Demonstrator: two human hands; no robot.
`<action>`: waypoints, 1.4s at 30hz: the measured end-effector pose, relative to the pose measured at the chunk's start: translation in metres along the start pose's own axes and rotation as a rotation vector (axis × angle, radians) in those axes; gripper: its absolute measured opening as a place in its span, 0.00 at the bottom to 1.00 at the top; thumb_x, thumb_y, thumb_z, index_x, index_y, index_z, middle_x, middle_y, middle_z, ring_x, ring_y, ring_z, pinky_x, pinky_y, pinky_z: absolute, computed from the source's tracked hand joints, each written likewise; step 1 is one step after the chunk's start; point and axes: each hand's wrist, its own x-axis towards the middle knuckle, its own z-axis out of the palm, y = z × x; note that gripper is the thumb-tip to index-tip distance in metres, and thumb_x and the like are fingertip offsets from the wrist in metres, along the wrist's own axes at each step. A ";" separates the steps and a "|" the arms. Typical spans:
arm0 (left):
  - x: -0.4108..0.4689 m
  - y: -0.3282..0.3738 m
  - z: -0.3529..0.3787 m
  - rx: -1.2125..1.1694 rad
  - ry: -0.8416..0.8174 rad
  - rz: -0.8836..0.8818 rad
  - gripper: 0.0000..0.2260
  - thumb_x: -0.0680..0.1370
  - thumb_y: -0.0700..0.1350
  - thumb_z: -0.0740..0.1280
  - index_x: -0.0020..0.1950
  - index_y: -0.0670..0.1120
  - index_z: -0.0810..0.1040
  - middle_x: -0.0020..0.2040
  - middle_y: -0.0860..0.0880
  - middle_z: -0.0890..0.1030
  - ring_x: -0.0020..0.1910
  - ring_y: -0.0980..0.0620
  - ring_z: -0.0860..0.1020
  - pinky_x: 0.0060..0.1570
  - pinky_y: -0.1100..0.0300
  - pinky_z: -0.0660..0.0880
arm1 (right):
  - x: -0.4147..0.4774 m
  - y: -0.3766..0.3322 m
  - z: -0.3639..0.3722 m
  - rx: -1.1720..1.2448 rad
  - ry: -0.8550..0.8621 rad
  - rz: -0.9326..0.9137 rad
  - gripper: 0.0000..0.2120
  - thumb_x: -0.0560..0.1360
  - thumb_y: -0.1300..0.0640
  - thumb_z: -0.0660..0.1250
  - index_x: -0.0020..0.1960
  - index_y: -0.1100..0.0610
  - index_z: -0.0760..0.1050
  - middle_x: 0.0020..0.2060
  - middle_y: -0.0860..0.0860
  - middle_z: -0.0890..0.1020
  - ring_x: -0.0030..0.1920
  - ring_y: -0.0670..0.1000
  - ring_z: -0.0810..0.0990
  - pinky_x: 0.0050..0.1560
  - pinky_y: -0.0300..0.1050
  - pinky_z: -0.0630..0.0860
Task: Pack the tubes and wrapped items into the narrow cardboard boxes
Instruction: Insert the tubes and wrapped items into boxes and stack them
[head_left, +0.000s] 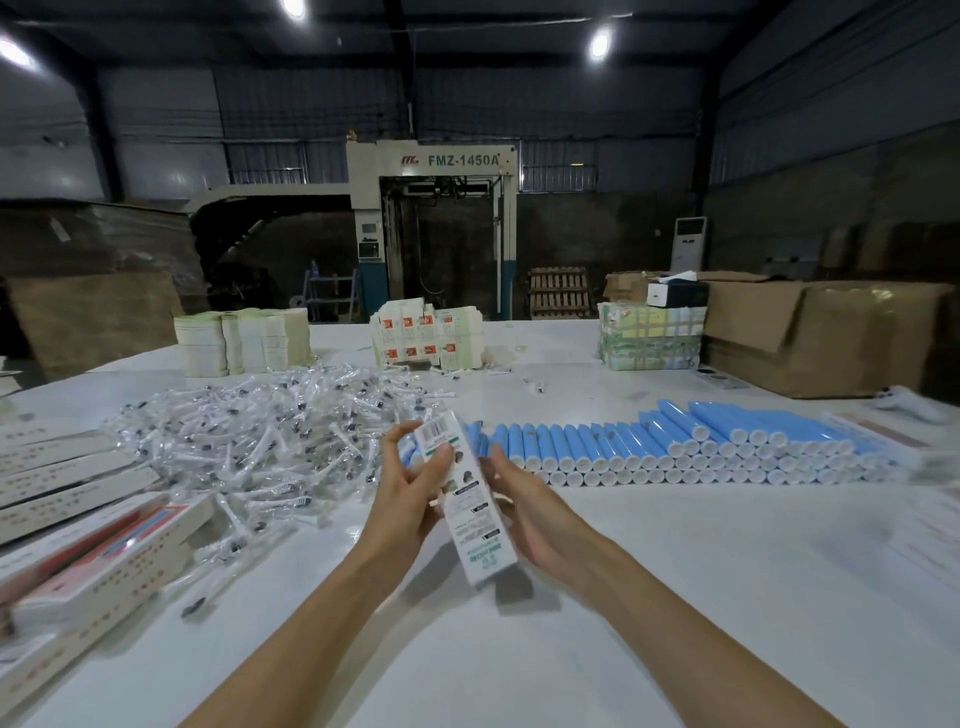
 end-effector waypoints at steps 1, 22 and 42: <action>0.002 0.000 -0.003 -0.019 0.031 0.014 0.18 0.79 0.51 0.77 0.62 0.64 0.73 0.52 0.37 0.87 0.46 0.43 0.86 0.42 0.54 0.83 | -0.002 0.003 0.002 0.000 -0.060 0.043 0.30 0.80 0.33 0.65 0.69 0.55 0.80 0.59 0.57 0.84 0.56 0.56 0.84 0.58 0.52 0.81; 0.001 -0.048 -0.005 0.786 -0.429 0.341 0.30 0.78 0.65 0.65 0.79 0.58 0.68 0.56 0.55 0.85 0.55 0.55 0.84 0.52 0.61 0.79 | -0.170 -0.086 -0.141 -1.143 0.730 -0.255 0.20 0.82 0.38 0.65 0.71 0.42 0.73 0.63 0.42 0.80 0.56 0.45 0.79 0.55 0.46 0.77; 0.020 -0.070 -0.025 0.985 -0.378 0.425 0.14 0.81 0.60 0.65 0.60 0.57 0.84 0.52 0.61 0.84 0.51 0.62 0.81 0.45 0.69 0.77 | -0.308 -0.170 -0.305 -1.993 1.201 0.382 0.22 0.85 0.45 0.61 0.75 0.54 0.71 0.72 0.56 0.73 0.72 0.56 0.70 0.74 0.53 0.66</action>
